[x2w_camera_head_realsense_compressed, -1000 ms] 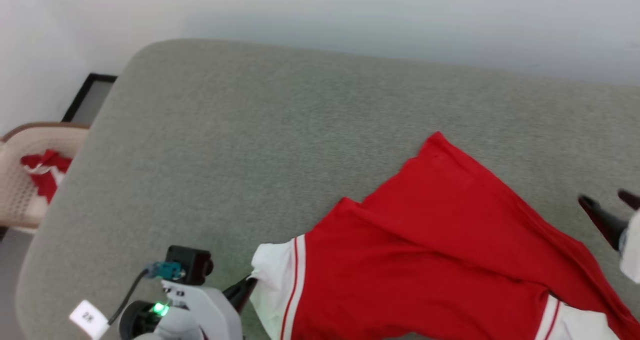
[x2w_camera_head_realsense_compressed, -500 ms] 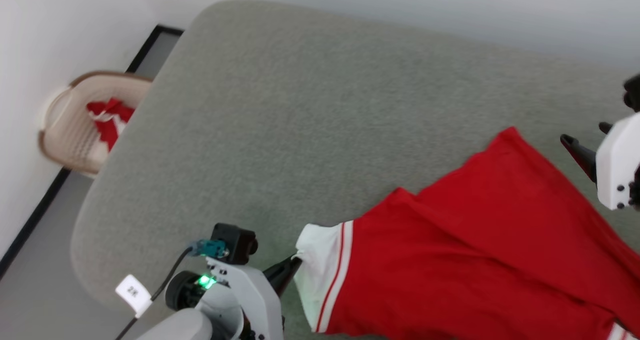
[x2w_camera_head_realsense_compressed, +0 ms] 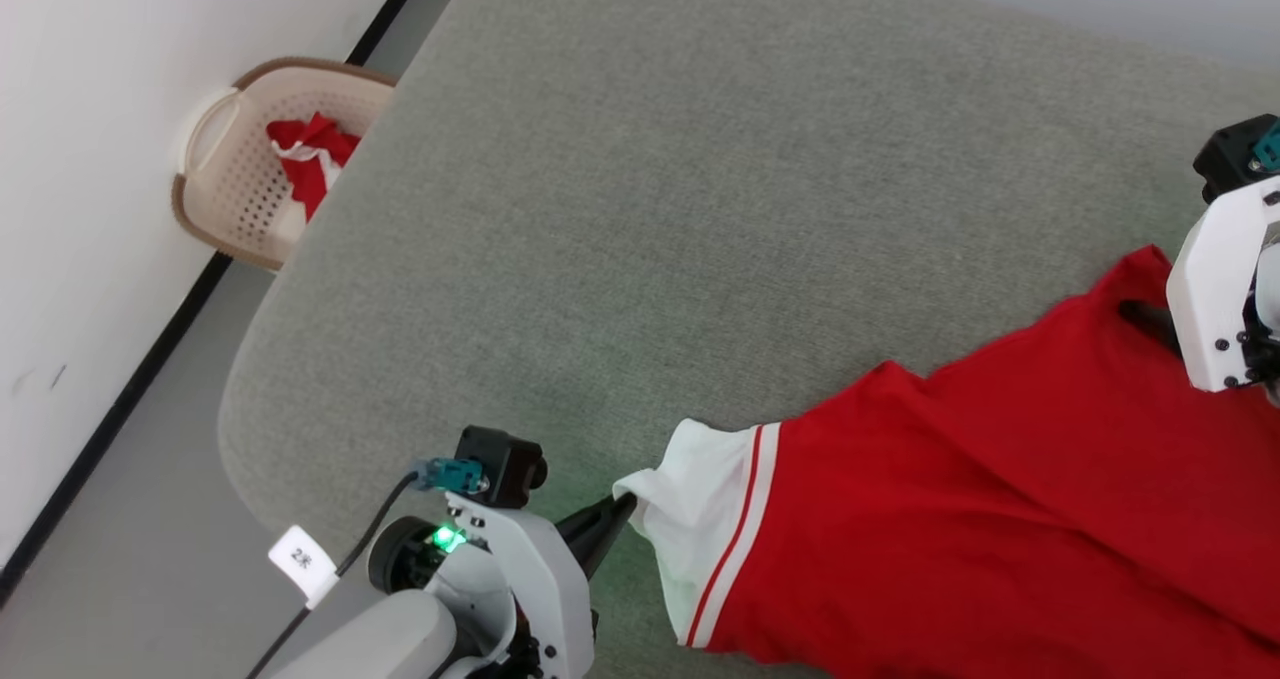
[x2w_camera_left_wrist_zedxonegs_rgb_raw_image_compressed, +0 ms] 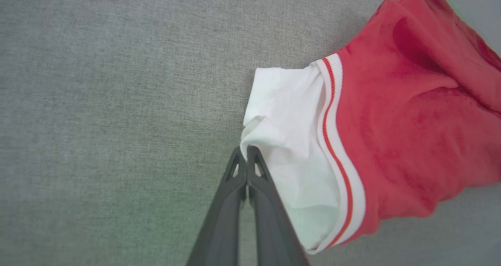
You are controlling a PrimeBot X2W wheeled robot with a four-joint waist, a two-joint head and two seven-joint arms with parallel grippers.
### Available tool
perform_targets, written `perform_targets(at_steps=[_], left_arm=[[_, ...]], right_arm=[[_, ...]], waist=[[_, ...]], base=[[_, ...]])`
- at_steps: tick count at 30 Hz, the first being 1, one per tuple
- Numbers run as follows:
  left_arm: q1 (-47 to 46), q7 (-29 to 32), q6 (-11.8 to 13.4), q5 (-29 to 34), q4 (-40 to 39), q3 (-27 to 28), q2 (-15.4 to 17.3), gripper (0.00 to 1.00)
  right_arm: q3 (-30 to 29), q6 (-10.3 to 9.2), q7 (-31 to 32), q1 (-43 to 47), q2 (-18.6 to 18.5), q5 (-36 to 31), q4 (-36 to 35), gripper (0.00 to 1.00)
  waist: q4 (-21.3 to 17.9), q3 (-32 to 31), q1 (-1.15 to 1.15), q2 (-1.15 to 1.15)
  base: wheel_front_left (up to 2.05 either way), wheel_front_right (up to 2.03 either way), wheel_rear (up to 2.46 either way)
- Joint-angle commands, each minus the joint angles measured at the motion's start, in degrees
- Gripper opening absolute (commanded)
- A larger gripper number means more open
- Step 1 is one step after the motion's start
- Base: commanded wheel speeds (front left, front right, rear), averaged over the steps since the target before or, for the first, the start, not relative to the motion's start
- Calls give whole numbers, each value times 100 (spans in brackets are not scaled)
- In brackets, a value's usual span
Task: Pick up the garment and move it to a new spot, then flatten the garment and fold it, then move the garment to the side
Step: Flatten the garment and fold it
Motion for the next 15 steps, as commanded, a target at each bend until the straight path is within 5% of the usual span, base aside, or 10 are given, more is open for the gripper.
perform_targets(at_steps=[1, 3, 4, 5, 15], left_arm=[[-62, -34, -55, 7, 48, 1, -38, 0], [-98, -48, -99, -1, 114, -3, -59, 0], [-111, -58, -108, -7, 147, -1, -73, 0], [-121, -61, -129, -15, 177, 0, -84, 0], [-325, 200, -244, -142, 192, 77, 122, 0]], right_arm=[[213, -4, 99, -48, -34, 87, 119, 100], [423, -4, 327, -41, -2, 243, 301, 100], [538, -3, 465, -51, -5, 304, 395, 59], [672, -3, 629, -38, -23, 373, 448, 0], [1032, -4, 574, -599, -53, 804, 585, 0]], waist=[[88, 82, 0, 0], [106, 94, 0, 0], [110, 101, 0, 0], [112, 103, 0, 0], [-157, -118, 0, 0]], base=[[0, 0, 0], [0, 0, 0], [0, 0, 0], [0, 0, 0], [0, 0, 0]])
